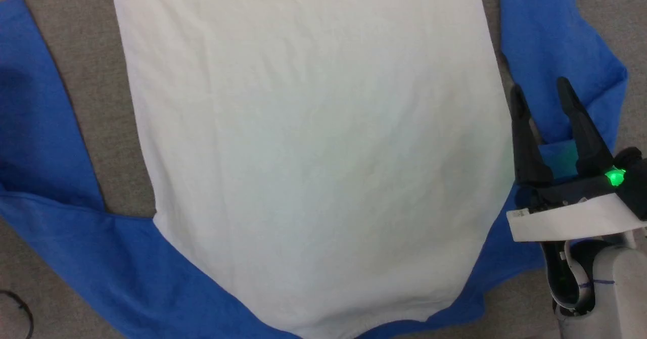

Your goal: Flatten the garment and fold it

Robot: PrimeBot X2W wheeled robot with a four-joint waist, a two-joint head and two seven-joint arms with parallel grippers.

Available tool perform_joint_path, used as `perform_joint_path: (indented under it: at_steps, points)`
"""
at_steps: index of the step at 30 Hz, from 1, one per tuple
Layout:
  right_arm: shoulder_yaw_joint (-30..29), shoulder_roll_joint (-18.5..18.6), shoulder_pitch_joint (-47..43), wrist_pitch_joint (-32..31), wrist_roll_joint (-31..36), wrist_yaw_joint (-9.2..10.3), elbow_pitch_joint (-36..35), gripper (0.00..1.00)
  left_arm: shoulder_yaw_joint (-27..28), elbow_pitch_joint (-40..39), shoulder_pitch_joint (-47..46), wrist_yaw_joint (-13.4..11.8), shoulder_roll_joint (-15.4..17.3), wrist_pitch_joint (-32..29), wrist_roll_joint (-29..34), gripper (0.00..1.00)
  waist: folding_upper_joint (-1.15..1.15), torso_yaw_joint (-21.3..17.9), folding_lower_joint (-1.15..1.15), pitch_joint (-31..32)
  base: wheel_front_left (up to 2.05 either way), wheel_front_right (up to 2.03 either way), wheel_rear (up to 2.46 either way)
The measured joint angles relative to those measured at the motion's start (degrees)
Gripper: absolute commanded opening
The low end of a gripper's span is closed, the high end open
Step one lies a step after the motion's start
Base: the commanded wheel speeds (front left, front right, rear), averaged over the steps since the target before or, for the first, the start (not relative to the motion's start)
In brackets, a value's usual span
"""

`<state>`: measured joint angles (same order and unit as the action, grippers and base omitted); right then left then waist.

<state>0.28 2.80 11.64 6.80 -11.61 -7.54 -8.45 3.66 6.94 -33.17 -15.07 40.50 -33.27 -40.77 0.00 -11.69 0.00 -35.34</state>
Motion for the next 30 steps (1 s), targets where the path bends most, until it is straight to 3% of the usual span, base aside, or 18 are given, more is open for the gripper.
perform_joint_path:
  at_steps: [10, 19, 23, 27, 30]
  points:
    - [-2.5, 0.0, -4.1, -2.0, 0.6, 0.00, -0.3, 1.00, 6.0, -4.8, 14.4, 2.0, -1.6, 10.3, -0.2, 0.00, 0.00, 2.6, -0.01, 9.5, 0.00, 0.00, 0.00]
    - [-4.8, 0.0, -9.9, -4.9, 0.5, 0.00, -2.6, 1.00, 6.0, -18.5, 22.1, 2.4, -2.3, 10.9, 0.0, 0.00, 0.00, 5.9, -0.02, 19.2, 0.00, 0.00, 0.00]
    - [-5.4, 0.0, -11.3, -5.9, 0.4, 0.00, -3.9, 1.00, 1.4, -26.9, 21.9, 3.2, -4.0, 10.0, 0.3, 0.00, 0.00, 7.6, -0.03, 22.6, 0.00, 0.00, 0.00]
    - [-5.2, 0.0, -12.0, -6.8, 0.3, 0.00, -4.9, 1.00, -7.8, -31.2, 17.8, 4.8, -7.1, 8.4, 1.0, 0.00, 0.00, 9.4, -0.02, 25.0, 0.00, 0.00, 0.00]
    - [-4.9, 0.0, -12.0, -7.0, 0.0, 0.00, -5.3, 1.00, -15.7, -31.6, 14.1, 6.1, -11.3, 7.5, 1.9, 0.00, 0.00, 10.6, -0.02, 26.3, 0.00, 0.00, 0.00]
